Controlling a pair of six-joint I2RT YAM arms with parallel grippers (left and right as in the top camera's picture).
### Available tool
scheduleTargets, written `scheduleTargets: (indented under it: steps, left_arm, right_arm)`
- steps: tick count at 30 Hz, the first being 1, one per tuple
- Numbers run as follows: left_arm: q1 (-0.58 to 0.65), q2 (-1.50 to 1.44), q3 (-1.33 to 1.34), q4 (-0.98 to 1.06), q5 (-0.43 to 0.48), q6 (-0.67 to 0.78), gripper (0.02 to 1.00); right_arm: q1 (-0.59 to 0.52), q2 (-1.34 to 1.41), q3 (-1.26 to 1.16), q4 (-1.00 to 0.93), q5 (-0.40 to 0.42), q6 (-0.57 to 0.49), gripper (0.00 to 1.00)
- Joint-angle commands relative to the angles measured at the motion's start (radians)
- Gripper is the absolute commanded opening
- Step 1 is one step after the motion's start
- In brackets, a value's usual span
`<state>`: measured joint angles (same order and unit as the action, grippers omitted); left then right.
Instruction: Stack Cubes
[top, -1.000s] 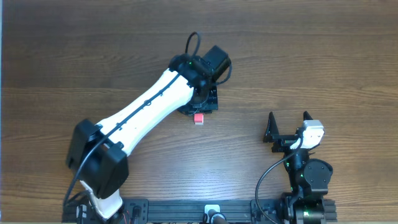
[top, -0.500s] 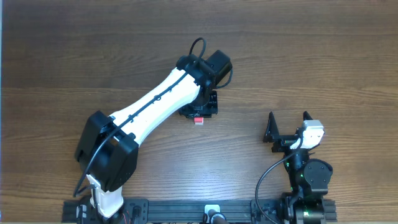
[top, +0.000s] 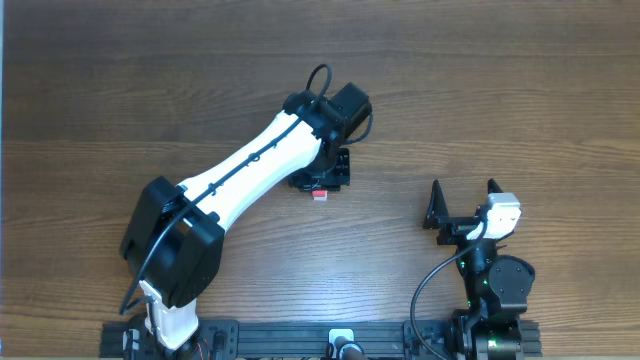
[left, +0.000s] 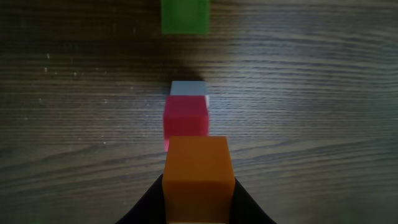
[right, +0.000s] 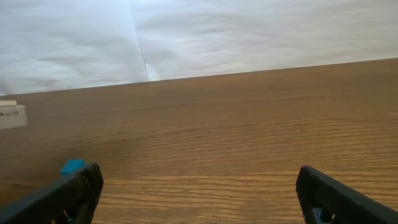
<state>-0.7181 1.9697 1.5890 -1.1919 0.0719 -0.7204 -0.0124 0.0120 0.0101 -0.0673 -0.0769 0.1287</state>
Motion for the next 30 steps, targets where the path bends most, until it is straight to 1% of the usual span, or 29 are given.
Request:
scheduleTargets:
  steps: [1,30]
  left_arm:
    - [0.019,0.007,-0.008,0.003,0.010,0.019,0.163]
    - [0.023,0.041,-0.010,0.014,0.016,0.033,0.167]
  right_arm:
    - [-0.001,-0.001,-0.005,-0.003,-0.011,0.005,0.991]
    - [-0.001,-0.001,-0.005,-0.003,-0.011,0.005,0.993]
